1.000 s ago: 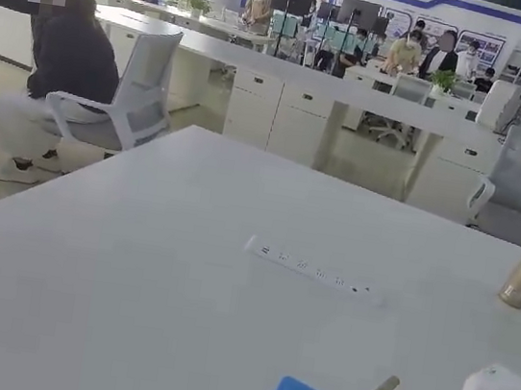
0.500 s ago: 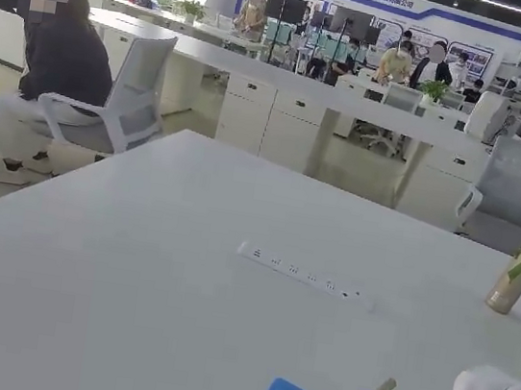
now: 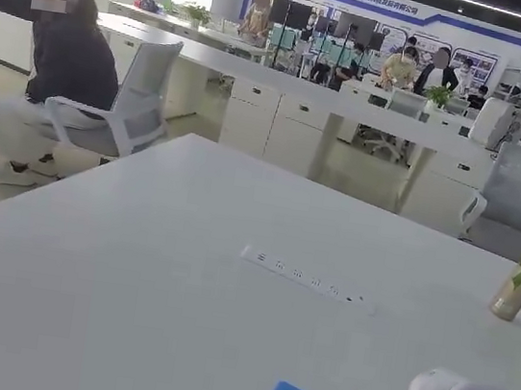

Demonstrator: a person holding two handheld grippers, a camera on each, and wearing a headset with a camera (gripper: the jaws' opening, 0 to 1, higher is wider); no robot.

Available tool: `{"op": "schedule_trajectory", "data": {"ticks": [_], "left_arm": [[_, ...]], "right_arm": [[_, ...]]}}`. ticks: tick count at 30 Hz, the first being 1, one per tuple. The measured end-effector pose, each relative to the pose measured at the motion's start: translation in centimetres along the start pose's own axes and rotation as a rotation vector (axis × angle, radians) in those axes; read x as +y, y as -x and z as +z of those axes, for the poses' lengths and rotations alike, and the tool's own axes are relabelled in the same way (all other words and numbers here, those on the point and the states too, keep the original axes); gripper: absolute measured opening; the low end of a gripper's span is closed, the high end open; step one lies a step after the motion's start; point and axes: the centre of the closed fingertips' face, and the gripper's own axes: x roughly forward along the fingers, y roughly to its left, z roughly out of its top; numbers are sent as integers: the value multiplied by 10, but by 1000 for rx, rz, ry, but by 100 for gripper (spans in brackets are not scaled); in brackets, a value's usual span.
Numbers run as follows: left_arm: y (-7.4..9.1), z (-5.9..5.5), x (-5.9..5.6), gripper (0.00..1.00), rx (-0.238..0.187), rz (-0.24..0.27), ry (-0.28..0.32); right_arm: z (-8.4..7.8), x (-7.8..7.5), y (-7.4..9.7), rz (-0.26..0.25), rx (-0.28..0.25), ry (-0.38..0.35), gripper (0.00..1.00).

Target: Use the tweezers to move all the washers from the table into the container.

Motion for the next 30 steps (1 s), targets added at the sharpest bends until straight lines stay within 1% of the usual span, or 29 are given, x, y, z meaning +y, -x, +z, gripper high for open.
{"op": "schedule_trajectory", "data": {"ticks": [5, 7, 12, 15, 20, 24, 26, 30], "left_arm": [[0, 1, -1, 61, -5, -2, 4], [0, -1, -1, 61, 5, -1, 0], [0, 0, -1, 61, 1, 2, 1], [0, 0, 0, 61, 3, 6, -4], [0, 0, 2, 63, 4, 16, -11], [0, -1, 2, 65, 6, 21, -13], [0, -1, 2, 65, 8, 20, -14], [0, -2, 2, 65, 14, 18, -18]], "right_arm": [[-7, 1, -2, -1, 17, 10, 3], [-10, -1, -2, 1, 23, 8, 3], [-12, -6, -3, 1, 18, 7, 3], [-11, -3, -3, 7, 15, 6, 3], [-11, -1, -3, 13, 21, 34, 3], [-3, 7, 4, 23, -9, 29, 3], [2, 9, 9, 24, -30, 32, 3], [19, 21, 26, 32, -99, 41, 3]]}}
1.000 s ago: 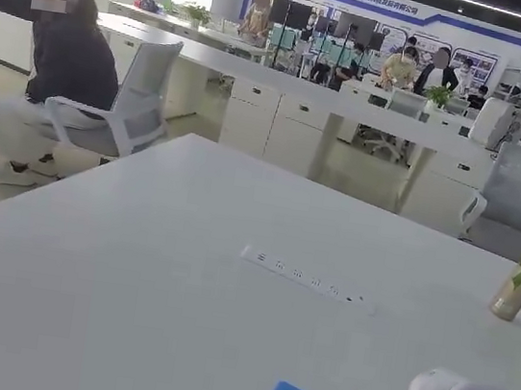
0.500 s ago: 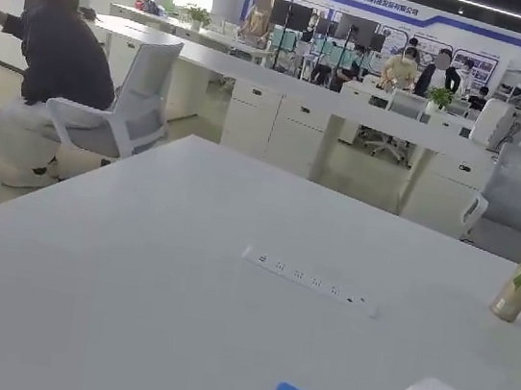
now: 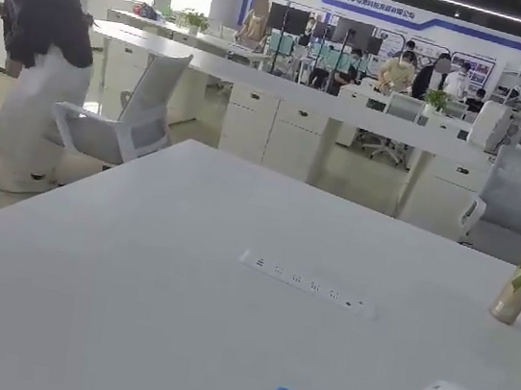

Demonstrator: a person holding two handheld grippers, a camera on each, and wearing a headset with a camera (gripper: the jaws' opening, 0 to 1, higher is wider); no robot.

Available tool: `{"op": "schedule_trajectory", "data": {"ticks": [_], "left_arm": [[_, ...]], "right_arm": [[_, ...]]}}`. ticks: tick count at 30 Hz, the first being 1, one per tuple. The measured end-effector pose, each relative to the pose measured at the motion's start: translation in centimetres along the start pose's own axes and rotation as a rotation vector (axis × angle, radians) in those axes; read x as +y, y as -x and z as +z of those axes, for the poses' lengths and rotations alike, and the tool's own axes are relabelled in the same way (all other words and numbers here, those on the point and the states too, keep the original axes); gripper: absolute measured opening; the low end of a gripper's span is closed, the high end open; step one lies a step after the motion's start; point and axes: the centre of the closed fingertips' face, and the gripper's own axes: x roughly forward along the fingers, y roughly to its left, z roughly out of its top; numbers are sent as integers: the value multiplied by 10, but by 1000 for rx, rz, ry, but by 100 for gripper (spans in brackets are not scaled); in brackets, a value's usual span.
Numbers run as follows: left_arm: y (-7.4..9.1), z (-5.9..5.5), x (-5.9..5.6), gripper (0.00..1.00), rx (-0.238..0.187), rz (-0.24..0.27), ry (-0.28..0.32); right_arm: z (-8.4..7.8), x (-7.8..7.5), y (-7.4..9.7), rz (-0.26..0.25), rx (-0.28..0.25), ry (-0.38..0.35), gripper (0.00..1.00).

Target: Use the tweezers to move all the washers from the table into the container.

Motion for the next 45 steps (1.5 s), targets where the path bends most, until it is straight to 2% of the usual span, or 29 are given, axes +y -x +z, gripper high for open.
{"op": "schedule_trajectory", "data": {"ticks": [3, 7, 10, 17, 23, 28, 34, 45], "left_arm": [[0, -1, -1, 65, 5, -3, -2], [0, -2, -1, 65, 9, -6, -2], [-1, -2, -2, 64, 13, -9, -6], [-1, -3, -3, 64, 16, -15, -4], [-1, -3, -3, 64, 13, -12, -3], [-1, -3, -2, 64, 14, -7, -2], [-1, -3, -2, 64, 14, -7, -2], [-1, -4, -2, 63, 20, -9, -1]], "right_arm": [[8, 13, 12, 16, -33, -6, 3], [5, 26, 21, 64, -39, -28, 3], [-7, 36, 24, 98, -8, -28, 3], [-35, 49, 19, 130, 53, -40, 3], [-54, 58, 14, 154, 101, -60, 3], [-69, 61, 12, 156, 156, -31, 3], [-74, 65, 14, 157, 174, -17, 3], [-72, 72, 16, 151, 186, -3, 3]]}}
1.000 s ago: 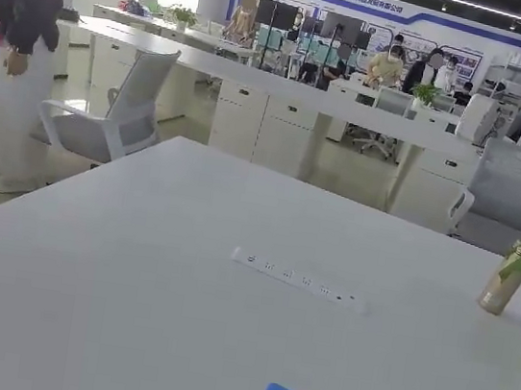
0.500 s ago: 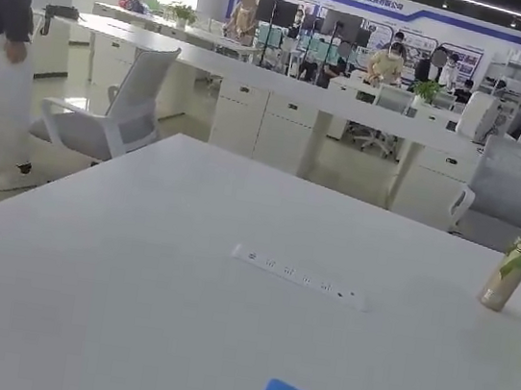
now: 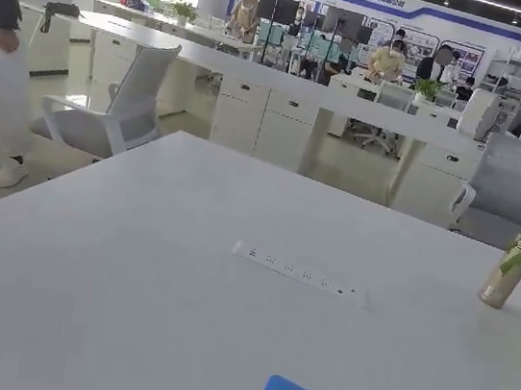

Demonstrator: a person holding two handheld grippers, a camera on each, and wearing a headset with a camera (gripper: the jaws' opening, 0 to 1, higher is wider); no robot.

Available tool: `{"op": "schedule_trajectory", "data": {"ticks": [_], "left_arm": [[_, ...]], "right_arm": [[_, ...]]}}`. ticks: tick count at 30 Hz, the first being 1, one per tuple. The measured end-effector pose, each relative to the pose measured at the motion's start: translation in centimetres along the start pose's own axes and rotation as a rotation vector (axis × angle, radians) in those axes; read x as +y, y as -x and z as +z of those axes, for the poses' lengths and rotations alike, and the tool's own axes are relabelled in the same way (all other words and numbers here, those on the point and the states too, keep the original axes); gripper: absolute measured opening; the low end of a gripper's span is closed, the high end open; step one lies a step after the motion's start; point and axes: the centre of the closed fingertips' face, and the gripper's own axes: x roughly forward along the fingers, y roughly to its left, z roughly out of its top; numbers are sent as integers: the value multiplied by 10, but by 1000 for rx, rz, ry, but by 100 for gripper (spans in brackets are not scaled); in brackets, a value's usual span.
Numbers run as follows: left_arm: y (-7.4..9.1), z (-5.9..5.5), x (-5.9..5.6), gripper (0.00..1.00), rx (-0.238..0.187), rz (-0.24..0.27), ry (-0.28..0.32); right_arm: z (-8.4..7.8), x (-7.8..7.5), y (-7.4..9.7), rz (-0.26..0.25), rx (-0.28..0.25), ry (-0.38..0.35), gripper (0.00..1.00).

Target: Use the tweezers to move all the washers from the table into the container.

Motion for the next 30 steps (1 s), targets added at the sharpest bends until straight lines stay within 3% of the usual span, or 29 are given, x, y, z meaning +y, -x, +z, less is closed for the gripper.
{"op": "schedule_trajectory", "data": {"ticks": [8, 18, 21, 30], "left_arm": [[0, 0, 0, 63, 3, -3, -5], [0, -2, 1, 63, 9, 0, -3], [0, -2, 2, 63, 9, 8, 2], [1, -2, 4, 63, 7, 15, 4]], "right_arm": [[-6, -2, -3, -5, 4, 16, 3], [-15, 7, -3, -20, 16, 102, 3], [-16, 11, -3, -33, 20, 162, 2], [-8, 4, 3, -45, 11, 143, 2]]}}
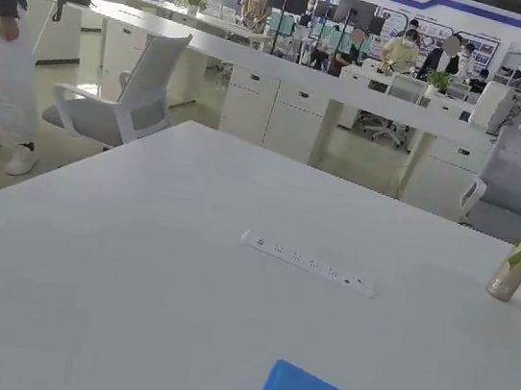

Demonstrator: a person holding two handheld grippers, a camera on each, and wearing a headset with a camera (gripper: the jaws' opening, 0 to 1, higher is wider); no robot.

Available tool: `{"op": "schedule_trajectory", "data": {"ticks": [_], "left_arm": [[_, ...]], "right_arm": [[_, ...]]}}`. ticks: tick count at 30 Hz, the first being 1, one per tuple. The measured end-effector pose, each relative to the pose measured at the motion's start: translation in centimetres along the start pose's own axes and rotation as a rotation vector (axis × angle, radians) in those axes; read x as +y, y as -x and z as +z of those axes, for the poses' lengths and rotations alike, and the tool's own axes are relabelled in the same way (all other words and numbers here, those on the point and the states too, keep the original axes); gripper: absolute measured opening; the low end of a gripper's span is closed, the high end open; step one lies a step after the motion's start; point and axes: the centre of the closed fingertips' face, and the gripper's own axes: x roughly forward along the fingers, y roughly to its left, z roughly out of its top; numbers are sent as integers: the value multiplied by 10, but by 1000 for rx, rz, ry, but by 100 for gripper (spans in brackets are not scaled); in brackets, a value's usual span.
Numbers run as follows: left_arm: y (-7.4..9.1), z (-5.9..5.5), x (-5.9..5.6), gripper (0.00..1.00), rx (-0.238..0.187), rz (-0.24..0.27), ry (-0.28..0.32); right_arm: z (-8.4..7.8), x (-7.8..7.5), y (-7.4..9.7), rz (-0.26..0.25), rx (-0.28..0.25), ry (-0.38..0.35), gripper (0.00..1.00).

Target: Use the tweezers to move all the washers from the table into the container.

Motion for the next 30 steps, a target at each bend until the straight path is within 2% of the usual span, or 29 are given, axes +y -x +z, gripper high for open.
{"op": "schedule_trajectory", "data": {"ticks": [8, 13, 17, 20, 22, 27, 30], "left_arm": [[1, 1, -1, 63, -7, -2, -6], [1, 1, -2, 62, -8, -4, -10], [1, 2, -4, 62, -9, -10, -11], [0, 1, -5, 62, -8, -17, -14], [0, 2, -6, 62, -8, -23, -16], [0, 1, -7, 62, -7, -29, -19], [0, 1, -6, 62, -5, -26, -17]], "right_arm": [[32, -21, 8, -6, -45, -5, 2], [55, -42, 12, -25, -58, 54, 2], [68, -58, 9, -38, -70, 51, 2], [75, -69, -1, -43, -87, 14, 2], [75, -74, -8, -44, -85, 1, 2], [56, -87, -36, -49, -24, -81, 2], [58, -90, -39, -48, -24, -99, 2]]}}
